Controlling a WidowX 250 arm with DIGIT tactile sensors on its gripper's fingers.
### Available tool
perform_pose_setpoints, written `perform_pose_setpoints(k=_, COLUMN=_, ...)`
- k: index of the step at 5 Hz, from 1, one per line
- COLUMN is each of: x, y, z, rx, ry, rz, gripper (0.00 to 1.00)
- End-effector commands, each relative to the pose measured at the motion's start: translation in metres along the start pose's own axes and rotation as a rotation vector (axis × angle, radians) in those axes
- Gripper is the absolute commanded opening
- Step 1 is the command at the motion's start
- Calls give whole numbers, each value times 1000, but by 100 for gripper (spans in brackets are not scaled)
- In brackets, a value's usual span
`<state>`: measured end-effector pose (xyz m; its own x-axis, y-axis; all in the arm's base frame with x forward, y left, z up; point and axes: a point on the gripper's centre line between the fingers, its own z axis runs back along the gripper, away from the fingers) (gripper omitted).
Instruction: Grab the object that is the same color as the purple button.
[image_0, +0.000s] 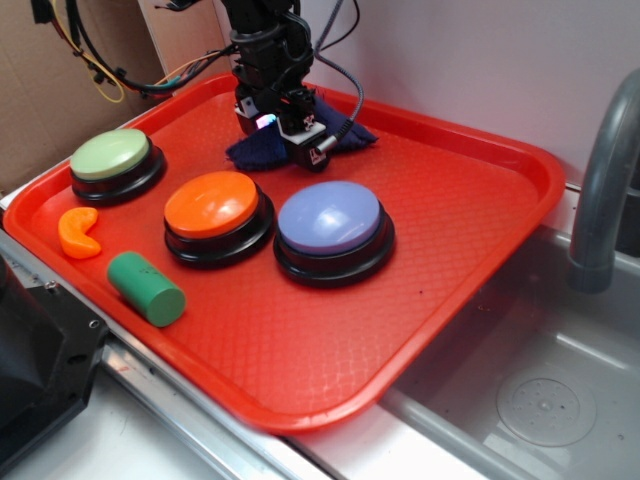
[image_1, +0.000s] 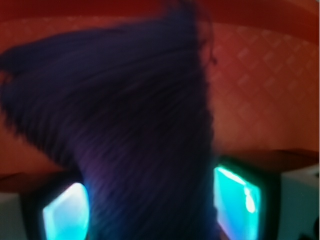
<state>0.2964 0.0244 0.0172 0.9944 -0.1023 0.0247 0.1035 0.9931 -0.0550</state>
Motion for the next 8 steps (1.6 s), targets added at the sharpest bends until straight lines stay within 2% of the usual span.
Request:
perform_pose_setpoints(k=1, x=2, y=-16, z=4, rx=11, ry=-17, rz=-20, gripper=0)
perform_pose_setpoints(k=2, x=5, y=-8, z=10, rx=28, ry=-15, rz=-13, gripper=0)
perform_pose_setpoints(k=3, x=4, y=2, z=37, rx=80, ry=-57, rz=52, gripper=0)
perform_pose_setpoints(k=4, x=-4, y=5, z=86, rx=112, ry=-133, rz=106, gripper=0)
perform_pose_setpoints(k=5, x=-21, y=3, z=136, rx=92, ry=-209, rz=153, gripper=0)
perform_pose_setpoints(k=6, x=-34, y=-1, z=164, rx=47, ry=-240, rz=154, gripper=0)
perform_pose_setpoints(k=7, x=-26, y=0, z=149, rx=26, ry=-222, rz=47, gripper=100)
perform_pose_setpoints(k=8, x=-11, y=12, z=107, rx=54, ry=-195, rz=45, gripper=100)
